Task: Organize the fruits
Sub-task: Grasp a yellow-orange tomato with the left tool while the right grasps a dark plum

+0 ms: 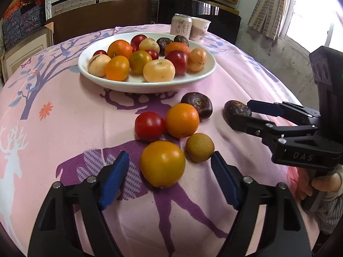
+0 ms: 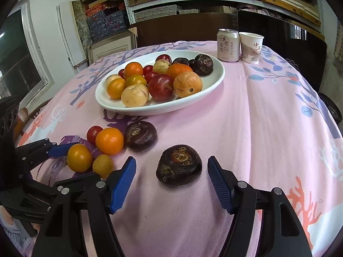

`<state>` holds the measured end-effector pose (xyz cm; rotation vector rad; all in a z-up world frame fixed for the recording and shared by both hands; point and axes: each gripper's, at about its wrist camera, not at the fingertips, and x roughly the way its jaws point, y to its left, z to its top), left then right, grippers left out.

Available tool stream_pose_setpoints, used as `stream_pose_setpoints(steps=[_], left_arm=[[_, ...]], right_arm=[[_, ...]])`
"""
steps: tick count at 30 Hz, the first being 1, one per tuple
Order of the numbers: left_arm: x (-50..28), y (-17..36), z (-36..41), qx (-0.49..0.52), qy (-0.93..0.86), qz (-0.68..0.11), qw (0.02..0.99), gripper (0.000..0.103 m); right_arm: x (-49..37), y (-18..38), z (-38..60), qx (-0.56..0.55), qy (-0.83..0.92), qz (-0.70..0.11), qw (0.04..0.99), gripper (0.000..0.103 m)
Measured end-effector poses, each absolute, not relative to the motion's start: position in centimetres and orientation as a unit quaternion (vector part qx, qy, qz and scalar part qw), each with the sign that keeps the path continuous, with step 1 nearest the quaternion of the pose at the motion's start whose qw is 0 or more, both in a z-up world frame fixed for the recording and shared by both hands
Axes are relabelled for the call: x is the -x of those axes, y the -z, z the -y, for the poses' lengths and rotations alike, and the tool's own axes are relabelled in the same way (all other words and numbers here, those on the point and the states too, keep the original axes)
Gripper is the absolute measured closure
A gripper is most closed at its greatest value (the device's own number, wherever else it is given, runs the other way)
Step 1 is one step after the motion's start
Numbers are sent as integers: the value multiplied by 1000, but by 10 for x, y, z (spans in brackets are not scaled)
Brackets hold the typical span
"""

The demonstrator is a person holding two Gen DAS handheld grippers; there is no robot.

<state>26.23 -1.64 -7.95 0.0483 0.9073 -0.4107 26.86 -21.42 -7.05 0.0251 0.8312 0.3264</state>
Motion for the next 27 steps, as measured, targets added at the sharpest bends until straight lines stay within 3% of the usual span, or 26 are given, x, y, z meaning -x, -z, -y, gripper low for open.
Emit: stream_pose_setpoints(steps=[3,6,19,25,27], left_arm=[[-261,78,14,-12,209,-433,877,42],[-258,77,13,-8,214,-434,875,46],[-258,77,-6,16,195,-440,876,46],[-254,80,13,-41,187,-434,880,46],[-255,80,10,-32,189,-434,880,48]], right_arm=[[-270,72,214,-12,-156,-406,900,33],[-272,73,216,-18,-153,-411,898,33],[-273,77,215,-14,-158,-421,893,33],[-273,78,209,1,-157,-425,892,33],[-273,79,207,6,-155,-425,892,42]])
